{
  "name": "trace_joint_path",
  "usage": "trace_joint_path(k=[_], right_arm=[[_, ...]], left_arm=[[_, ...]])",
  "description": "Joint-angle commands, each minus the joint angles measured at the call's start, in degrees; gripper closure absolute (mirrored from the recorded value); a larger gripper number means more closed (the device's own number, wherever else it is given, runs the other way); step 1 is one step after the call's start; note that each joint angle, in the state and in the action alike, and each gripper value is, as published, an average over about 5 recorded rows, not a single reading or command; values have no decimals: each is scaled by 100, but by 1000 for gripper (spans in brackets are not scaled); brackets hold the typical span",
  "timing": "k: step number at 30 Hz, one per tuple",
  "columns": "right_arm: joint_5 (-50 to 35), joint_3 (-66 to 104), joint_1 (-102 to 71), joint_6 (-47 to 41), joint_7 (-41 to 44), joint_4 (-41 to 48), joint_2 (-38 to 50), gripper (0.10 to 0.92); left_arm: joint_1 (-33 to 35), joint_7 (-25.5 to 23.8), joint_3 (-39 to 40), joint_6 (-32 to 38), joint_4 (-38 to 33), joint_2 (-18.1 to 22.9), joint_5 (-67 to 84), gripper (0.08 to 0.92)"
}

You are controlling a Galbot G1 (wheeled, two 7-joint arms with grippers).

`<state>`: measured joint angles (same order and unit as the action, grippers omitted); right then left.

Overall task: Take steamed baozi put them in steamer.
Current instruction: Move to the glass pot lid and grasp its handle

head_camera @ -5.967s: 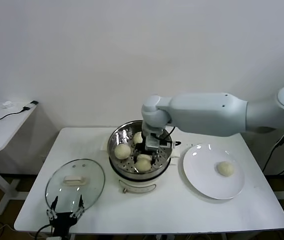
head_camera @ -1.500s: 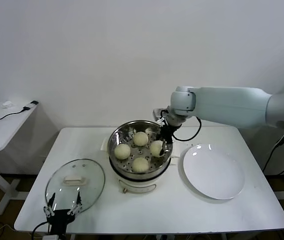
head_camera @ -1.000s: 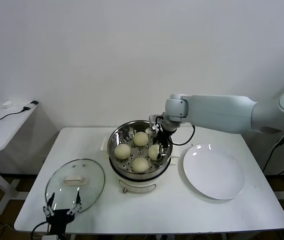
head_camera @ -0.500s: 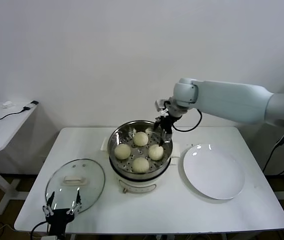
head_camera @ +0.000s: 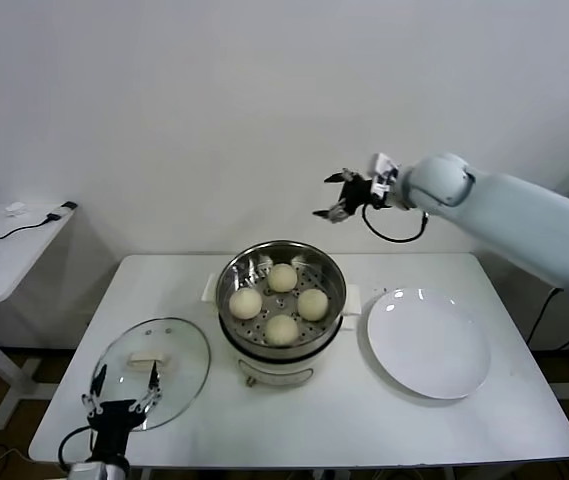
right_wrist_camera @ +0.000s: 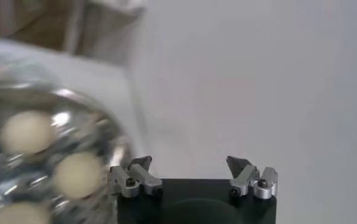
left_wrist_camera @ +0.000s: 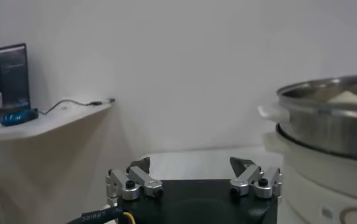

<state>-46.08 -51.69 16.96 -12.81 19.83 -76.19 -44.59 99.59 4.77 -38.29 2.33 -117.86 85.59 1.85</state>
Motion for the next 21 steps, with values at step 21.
trace_joint_path(k=[21], right_arm=[[1919, 9122, -10369, 2416, -1540, -1685, -1819, 203]], left_arm=[[-407, 524, -223, 1454, 753, -368, -1840, 177]])
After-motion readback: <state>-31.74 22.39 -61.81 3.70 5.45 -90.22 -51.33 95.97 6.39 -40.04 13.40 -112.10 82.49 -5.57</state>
